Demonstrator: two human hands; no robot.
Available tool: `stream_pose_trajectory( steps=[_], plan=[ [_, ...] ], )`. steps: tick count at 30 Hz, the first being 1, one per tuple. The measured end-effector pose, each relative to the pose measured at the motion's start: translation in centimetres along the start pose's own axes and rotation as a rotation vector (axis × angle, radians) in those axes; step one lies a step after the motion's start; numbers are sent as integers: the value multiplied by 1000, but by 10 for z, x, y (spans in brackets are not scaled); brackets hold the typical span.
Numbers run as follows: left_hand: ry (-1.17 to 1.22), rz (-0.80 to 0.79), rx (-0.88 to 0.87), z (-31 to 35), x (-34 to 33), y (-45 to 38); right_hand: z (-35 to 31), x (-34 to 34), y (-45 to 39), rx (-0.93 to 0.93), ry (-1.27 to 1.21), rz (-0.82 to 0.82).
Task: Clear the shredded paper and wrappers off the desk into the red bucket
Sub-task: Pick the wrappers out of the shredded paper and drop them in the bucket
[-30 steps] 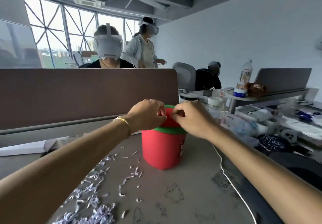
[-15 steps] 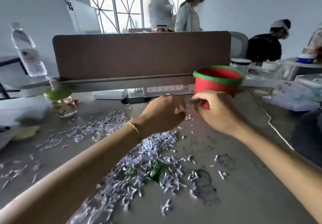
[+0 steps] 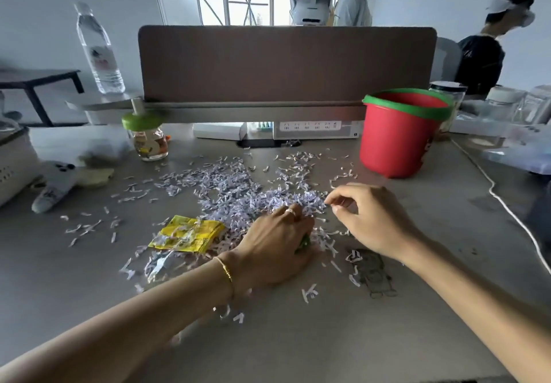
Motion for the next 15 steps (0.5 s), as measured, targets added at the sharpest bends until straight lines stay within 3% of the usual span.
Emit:
stream_pose_trajectory(
  steps=[6, 11, 15],
  plan=[
    [218, 165, 111, -37, 24, -5, -22, -29, 4, 26, -24, -57],
    [228, 292, 258, -91, 59, 16, -71, -80, 5, 177, -51, -252],
    [166, 305, 460, -145, 76, 49, -120, -118, -4, 294, -34, -346]
  ],
)
Point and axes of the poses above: each hand's wrist, its own y-axis away from the middle knuckle, its own x-axis out of the back of the hand, z = x × y, the point moved 10 cm from there along -y, towards the middle knuckle, and after that the axes turned 1 degree about x, right-handed, at the moved point
